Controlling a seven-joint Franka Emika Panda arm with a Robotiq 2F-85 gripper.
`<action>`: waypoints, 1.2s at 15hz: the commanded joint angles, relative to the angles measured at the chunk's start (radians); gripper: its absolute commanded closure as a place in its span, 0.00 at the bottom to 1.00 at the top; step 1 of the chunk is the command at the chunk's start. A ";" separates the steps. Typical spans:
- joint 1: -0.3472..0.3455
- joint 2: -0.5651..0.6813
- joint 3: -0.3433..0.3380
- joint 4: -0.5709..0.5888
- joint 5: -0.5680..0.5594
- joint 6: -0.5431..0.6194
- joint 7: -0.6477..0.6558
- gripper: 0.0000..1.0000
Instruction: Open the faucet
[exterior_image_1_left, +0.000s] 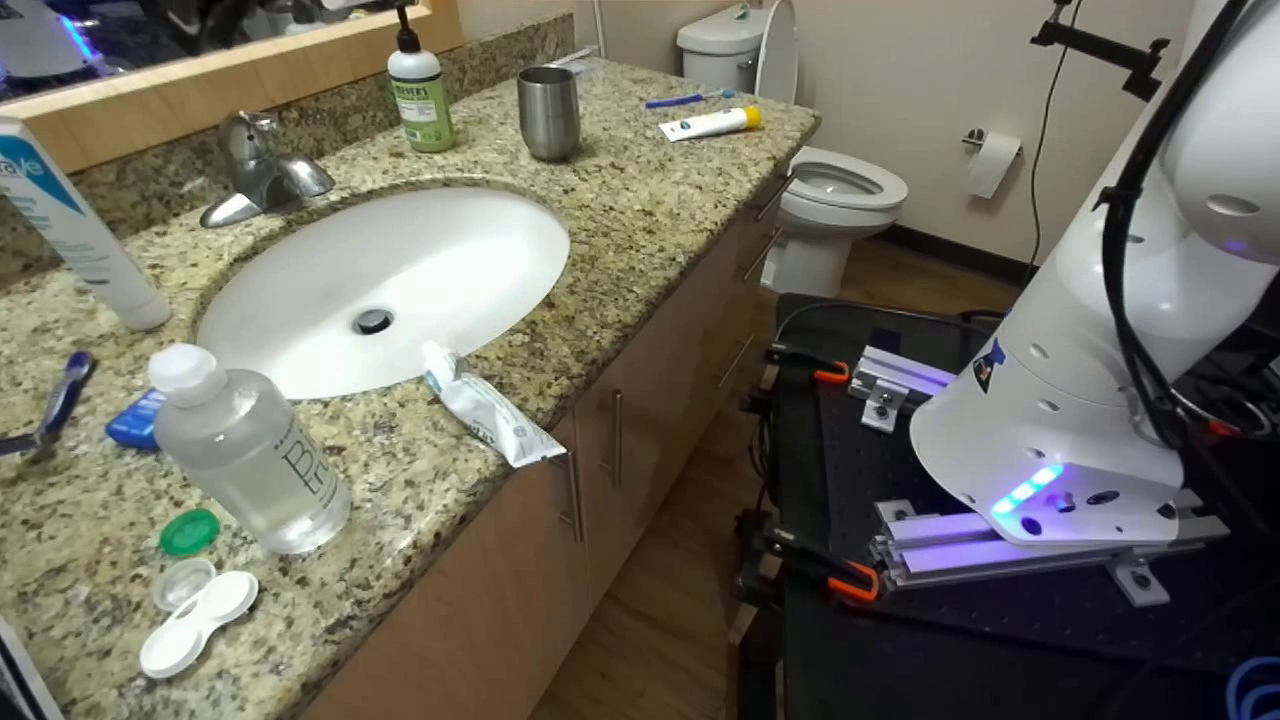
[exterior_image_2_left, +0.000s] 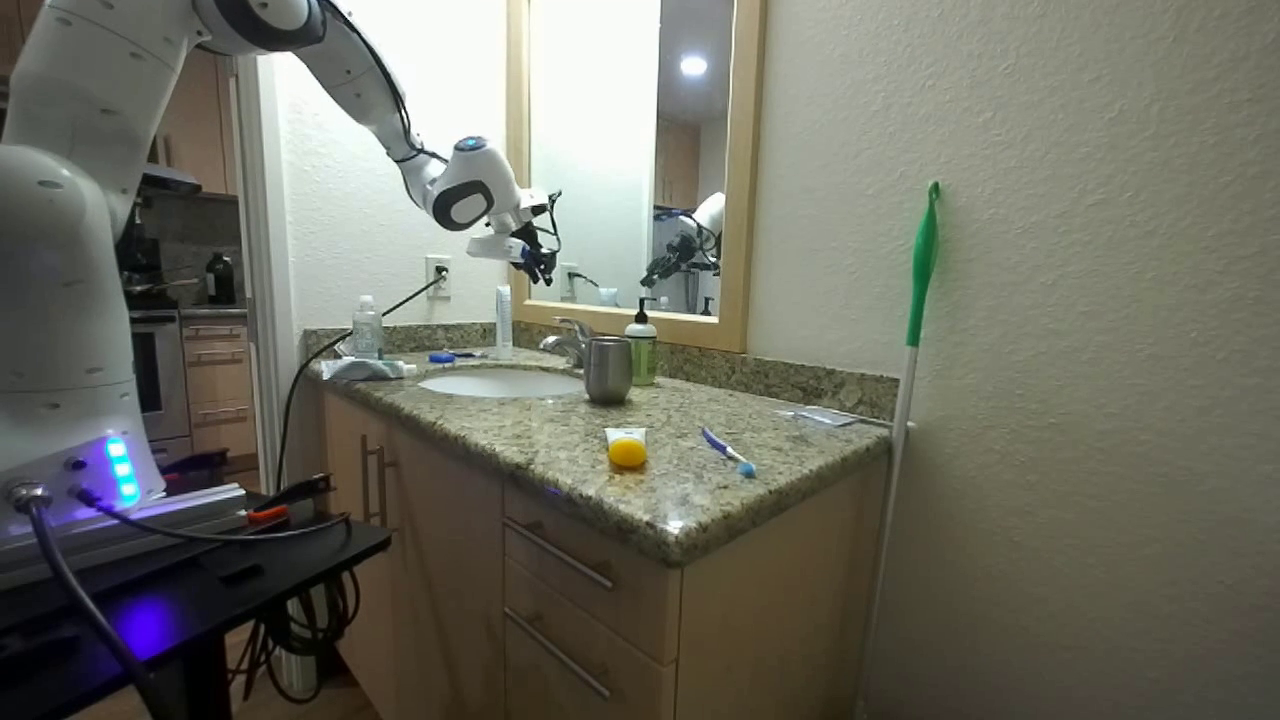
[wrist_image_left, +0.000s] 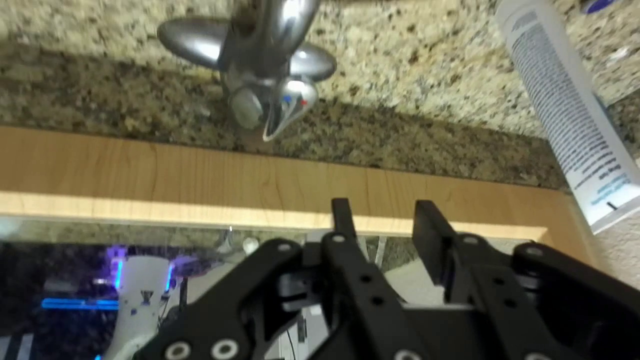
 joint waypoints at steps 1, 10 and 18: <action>-0.017 -0.054 -0.060 -0.040 -0.006 -0.207 0.075 0.32; 0.059 0.048 -0.155 0.047 0.060 -0.185 0.037 0.00; 0.082 0.164 -0.139 0.123 0.037 -0.124 0.051 0.00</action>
